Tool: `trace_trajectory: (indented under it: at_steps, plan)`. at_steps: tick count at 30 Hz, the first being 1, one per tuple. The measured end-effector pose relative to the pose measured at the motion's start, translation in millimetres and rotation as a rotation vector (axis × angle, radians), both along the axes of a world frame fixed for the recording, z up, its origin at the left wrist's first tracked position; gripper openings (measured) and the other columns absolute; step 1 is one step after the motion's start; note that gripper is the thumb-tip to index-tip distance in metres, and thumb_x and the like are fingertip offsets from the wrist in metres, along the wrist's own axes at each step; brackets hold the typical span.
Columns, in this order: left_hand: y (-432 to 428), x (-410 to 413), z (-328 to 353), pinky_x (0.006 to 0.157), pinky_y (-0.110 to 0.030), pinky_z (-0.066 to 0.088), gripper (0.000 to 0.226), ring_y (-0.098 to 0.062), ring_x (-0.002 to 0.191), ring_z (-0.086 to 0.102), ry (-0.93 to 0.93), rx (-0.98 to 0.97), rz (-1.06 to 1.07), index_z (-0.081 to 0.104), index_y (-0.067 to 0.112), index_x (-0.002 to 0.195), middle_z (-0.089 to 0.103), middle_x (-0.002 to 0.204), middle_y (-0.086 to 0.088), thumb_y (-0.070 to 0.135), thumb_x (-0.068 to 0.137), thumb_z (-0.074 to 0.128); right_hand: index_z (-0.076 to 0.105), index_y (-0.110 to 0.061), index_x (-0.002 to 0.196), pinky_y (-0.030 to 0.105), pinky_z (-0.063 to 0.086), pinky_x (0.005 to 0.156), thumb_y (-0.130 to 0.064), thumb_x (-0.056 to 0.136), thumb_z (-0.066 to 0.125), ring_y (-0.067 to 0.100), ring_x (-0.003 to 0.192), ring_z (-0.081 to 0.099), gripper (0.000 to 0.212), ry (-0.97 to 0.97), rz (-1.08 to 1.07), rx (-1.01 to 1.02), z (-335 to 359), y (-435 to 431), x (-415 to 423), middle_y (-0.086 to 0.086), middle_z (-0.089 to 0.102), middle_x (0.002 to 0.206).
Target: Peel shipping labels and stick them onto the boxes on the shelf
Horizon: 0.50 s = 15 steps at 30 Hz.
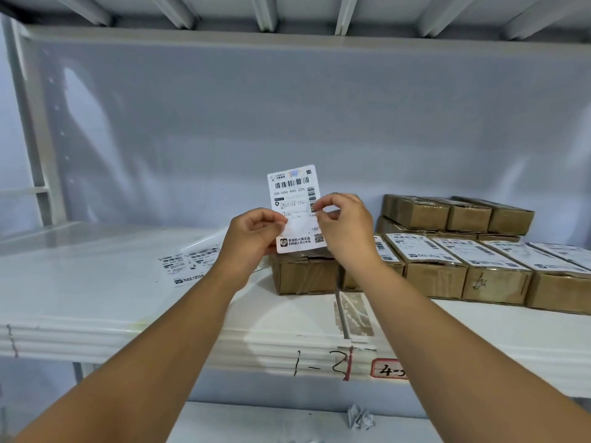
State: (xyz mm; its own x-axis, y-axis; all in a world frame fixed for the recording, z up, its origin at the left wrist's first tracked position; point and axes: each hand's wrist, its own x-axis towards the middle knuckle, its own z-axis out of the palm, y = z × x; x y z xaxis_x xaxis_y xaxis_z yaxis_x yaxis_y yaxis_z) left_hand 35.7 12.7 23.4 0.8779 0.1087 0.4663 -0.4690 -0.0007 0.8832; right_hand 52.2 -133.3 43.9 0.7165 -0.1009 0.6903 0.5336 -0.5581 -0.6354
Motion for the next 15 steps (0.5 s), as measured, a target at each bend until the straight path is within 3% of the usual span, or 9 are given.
trace_trajectory:
  at_steps: [2,7,11,15]
  plan:
    - [0,-1,1,0.061,-0.025,0.057,0.018,-0.015,0.065,0.067,0.001,-0.005,-0.009,0.064,0.012,0.079,0.069,0.077,-0.002,0.000,0.090,0.055,0.066,-0.019,0.087,0.003,0.041,0.058,-0.007,0.092,0.054,0.000,0.068,0.054,0.017,-0.015,0.011,-0.057,3,-4,4,-0.002,0.053,0.107]
    - [1,-3,0,0.056,-0.021,0.053,0.017,-0.012,0.059,0.066,0.013,-0.010,-0.031,0.065,0.012,0.083,0.070,0.069,0.003,0.002,0.091,0.054,0.073,-0.013,0.096,0.016,0.044,0.081,-0.009,0.090,0.060,0.006,0.081,0.054,0.015,-0.067,0.024,-0.115,-7,-11,9,-0.002,0.062,0.104]
    - [0,-2,-1,0.063,-0.027,0.055,0.017,-0.005,0.047,0.058,-0.017,0.065,0.010,0.065,0.012,0.081,0.063,0.054,0.007,0.001,0.090,0.056,0.074,-0.011,0.096,0.006,0.042,0.078,-0.008,0.088,0.062,0.006,0.083,0.055,0.015,-0.103,0.043,-0.080,-13,-16,8,-0.003,0.062,0.101]
    - [0,1,-4,0.053,-0.018,0.045,0.021,-0.006,0.053,0.054,-0.040,0.146,0.080,0.065,0.013,0.075,0.065,0.069,-0.004,-0.002,0.088,0.057,0.074,-0.011,0.100,-0.001,0.035,0.077,-0.010,0.088,0.062,0.004,0.085,0.052,0.017,-0.122,0.016,-0.189,-15,-15,7,-0.002,0.063,0.105]
